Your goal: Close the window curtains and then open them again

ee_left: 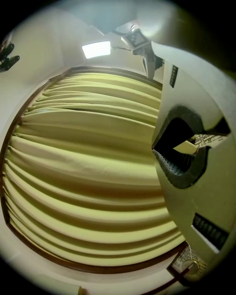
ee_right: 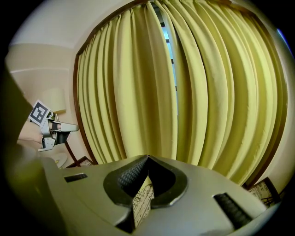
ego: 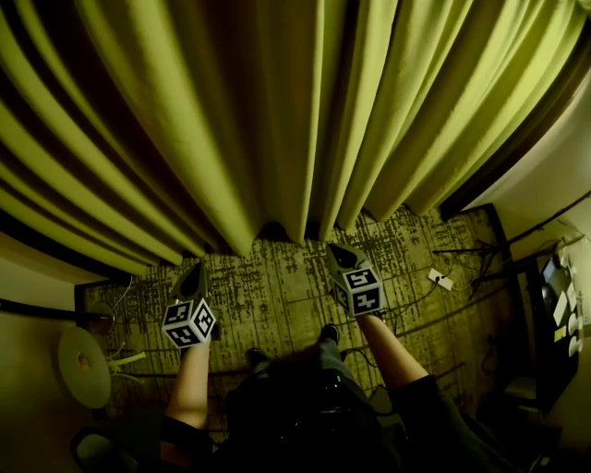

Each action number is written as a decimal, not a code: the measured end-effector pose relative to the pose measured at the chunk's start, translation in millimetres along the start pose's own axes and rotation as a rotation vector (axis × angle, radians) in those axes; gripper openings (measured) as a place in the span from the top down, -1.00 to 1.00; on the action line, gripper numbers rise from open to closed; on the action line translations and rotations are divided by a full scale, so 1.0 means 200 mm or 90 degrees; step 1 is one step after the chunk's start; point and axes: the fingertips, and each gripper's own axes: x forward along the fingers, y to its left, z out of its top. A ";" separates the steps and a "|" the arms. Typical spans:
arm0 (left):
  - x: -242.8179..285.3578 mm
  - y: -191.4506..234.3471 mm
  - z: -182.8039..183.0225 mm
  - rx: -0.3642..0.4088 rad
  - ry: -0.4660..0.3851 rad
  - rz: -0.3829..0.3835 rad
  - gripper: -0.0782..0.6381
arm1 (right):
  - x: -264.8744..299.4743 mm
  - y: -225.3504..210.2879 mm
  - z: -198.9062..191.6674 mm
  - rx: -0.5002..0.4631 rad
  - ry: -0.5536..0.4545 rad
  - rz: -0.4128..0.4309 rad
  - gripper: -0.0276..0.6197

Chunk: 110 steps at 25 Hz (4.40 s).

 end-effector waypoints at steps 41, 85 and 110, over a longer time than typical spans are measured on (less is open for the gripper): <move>0.50 -0.79 0.41 0.018 -0.043 -0.035 0.64 | 0.11 -0.33 0.20 -0.055 -0.012 0.136 0.91; 1.08 -0.42 0.96 0.041 -0.068 -0.189 0.73 | 0.96 -0.19 2.54 -0.148 -0.303 -0.096 -0.80; 0.89 0.42 1.79 0.098 -0.284 0.163 -0.55 | 1.34 -0.08 2.72 -0.163 -0.322 0.003 -0.64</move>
